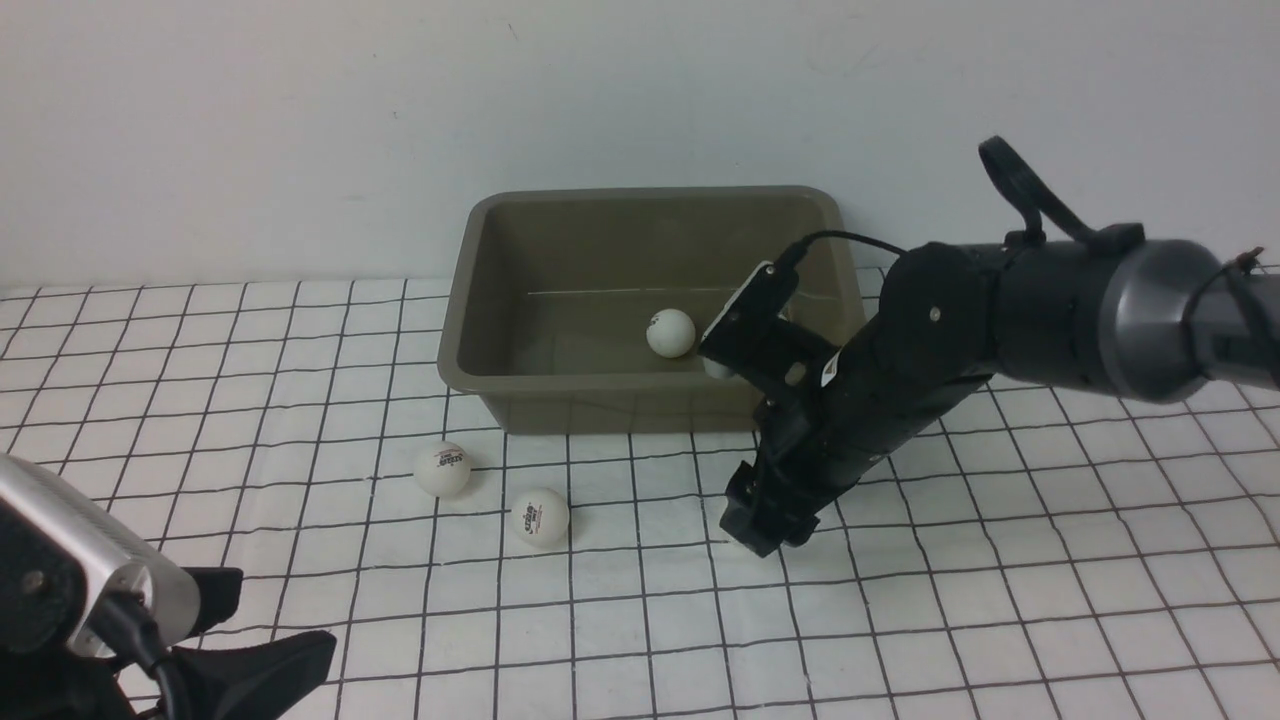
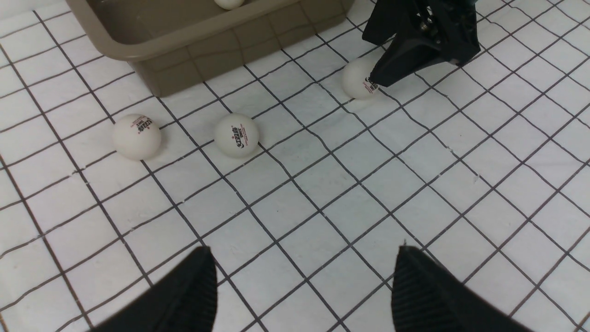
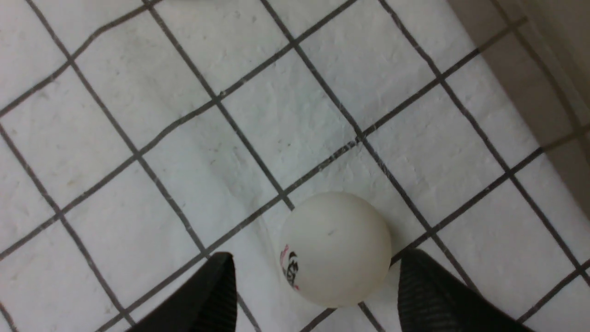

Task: Put the table tennis balls into the box on the white checkered tablecloth.
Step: 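Reach for and grasp a ping pong ball on the table, then release the ping pong ball into the bin and lift the gripper away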

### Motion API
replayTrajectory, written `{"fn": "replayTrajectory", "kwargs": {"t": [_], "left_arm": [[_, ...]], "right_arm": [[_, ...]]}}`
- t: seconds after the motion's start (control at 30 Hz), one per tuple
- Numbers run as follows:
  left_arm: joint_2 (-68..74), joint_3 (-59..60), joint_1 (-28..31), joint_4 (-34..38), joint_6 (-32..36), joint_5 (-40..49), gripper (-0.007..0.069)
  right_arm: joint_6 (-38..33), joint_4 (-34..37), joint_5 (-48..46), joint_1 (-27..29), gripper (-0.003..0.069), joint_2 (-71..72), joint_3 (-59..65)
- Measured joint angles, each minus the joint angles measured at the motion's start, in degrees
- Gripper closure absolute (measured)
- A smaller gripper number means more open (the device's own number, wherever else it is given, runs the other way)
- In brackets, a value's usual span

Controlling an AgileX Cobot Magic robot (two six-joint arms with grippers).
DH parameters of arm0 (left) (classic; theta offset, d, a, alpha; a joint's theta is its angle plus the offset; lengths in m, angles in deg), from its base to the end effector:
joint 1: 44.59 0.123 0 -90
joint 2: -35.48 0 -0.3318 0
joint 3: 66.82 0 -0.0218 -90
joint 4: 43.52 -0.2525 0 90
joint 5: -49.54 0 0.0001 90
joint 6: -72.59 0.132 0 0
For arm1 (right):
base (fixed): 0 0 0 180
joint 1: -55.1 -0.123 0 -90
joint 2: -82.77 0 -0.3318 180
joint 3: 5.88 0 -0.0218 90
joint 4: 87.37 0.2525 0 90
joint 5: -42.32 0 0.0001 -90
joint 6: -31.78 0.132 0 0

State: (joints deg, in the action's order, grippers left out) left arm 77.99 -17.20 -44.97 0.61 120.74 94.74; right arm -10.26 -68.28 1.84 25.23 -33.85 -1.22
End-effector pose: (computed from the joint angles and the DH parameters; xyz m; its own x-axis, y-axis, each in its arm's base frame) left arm 0.0985 -0.0659 0.2889 -0.5035 0.2107 -0.8379 0.5305 0.8408 -0.1074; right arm 0.3498 0.2332 0.1858 -0.4731 -0.7884 -0.3931 -0.8620 0.5064 0.0219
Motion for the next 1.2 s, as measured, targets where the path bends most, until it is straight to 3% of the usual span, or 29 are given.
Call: {"fn": "replayTrajectory", "kwargs": {"t": [0.47, 0.6, 1.0, 1.2], "left_arm": [[0.0, 0.0, 0.0, 0.0, 0.16, 0.0, 0.0164], [0.0, 0.0, 0.0, 0.0, 0.16, 0.0, 0.0164], [0.0, 0.0, 0.0, 0.0, 0.16, 0.0, 0.0164], [0.0, 0.0, 0.0, 0.0, 0.16, 0.0, 0.0164]], "right_arm": [[-0.63, 0.0, 2.73, 0.0, 0.0248, -3.51, -0.09], [0.18, 0.17, 4.09, 0.0, 0.0352, -3.55, -0.09], [0.17, -1.98, -1.11, 0.0, 0.0351, 7.42, -0.28], [-1.11, -0.62, 6.69, 0.0, 0.0351, 10.24, -2.13]]}}
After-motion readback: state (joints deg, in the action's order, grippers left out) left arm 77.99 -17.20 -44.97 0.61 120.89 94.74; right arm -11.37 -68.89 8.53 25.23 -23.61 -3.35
